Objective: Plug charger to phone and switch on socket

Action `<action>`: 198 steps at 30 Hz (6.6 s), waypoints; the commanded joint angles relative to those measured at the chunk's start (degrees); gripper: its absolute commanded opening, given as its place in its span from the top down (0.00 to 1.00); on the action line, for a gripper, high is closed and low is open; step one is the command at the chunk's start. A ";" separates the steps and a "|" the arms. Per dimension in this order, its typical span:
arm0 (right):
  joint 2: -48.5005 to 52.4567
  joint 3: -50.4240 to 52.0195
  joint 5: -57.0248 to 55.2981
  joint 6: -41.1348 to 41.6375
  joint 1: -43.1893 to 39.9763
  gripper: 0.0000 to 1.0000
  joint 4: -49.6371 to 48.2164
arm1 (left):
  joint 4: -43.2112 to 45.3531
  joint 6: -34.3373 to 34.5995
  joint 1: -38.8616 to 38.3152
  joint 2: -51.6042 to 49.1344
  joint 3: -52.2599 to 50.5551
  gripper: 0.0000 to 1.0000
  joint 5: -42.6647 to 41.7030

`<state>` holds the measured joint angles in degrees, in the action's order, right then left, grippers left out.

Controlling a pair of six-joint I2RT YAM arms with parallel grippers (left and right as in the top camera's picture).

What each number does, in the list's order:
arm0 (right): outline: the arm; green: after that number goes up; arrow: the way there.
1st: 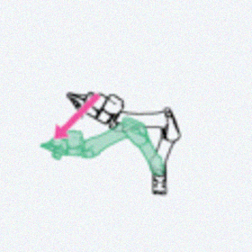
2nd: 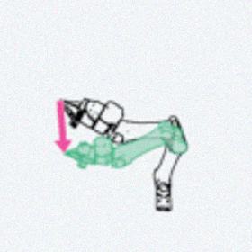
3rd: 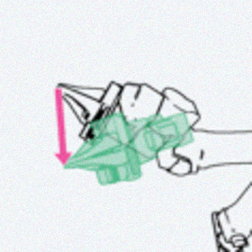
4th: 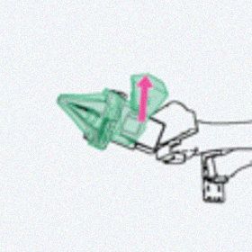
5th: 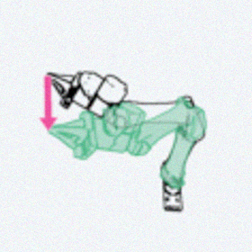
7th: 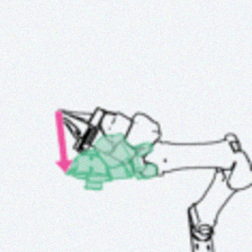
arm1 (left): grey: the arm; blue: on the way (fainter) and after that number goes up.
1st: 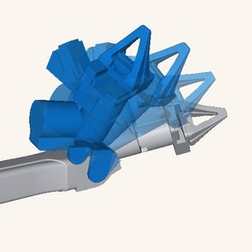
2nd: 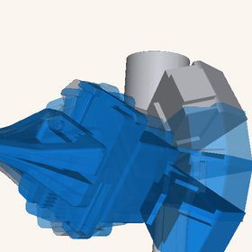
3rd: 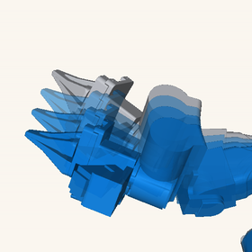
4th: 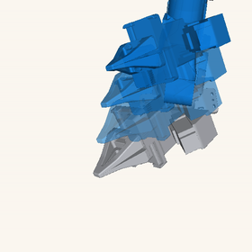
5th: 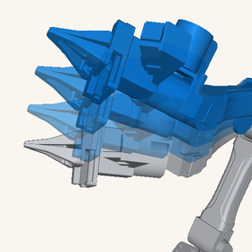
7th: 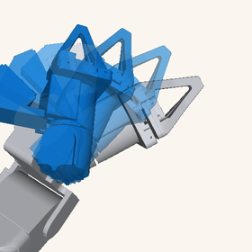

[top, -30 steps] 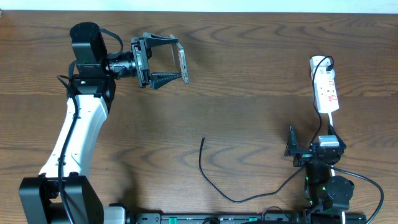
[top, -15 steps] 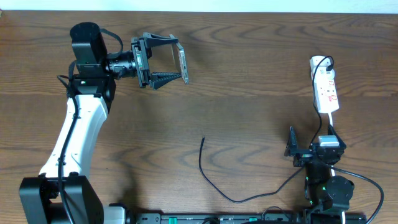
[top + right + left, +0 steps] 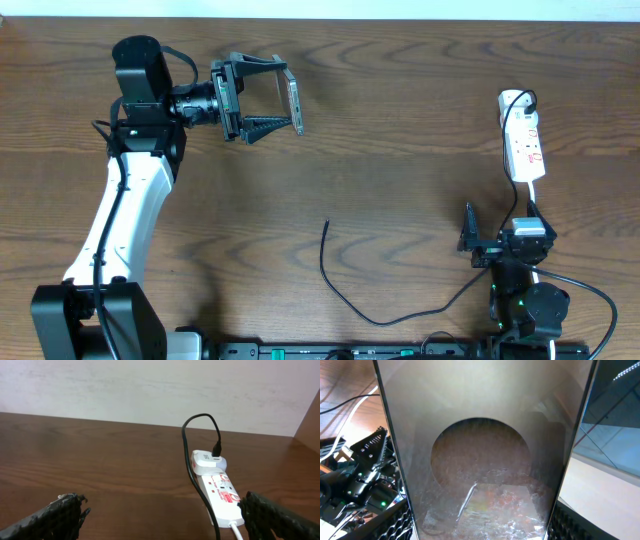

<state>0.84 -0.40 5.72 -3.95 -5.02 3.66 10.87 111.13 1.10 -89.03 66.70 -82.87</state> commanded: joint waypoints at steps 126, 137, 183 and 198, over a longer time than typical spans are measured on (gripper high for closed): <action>75.36 -50.49 19.67 18.80 29.51 0.76 -4.28 | -19.78 -21.64 -23.10 1.05 1.51 0.93 45.00; 75.36 -50.49 19.19 20.65 29.49 0.99 -4.35 | -19.80 -21.66 -23.58 1.05 1.51 0.93 45.03; 75.34 -50.49 14.32 108.96 28.72 0.98 -28.61 | 0.37 -34.42 -9.27 1.03 1.51 0.08 37.40; 75.36 -50.49 14.36 108.91 32.50 0.99 -28.72 | 0.39 -34.40 -14.47 1.01 1.51 0.29 43.32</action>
<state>77.12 -49.54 19.77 104.68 27.18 -23.92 10.94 77.69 -12.51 -88.71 67.64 -41.12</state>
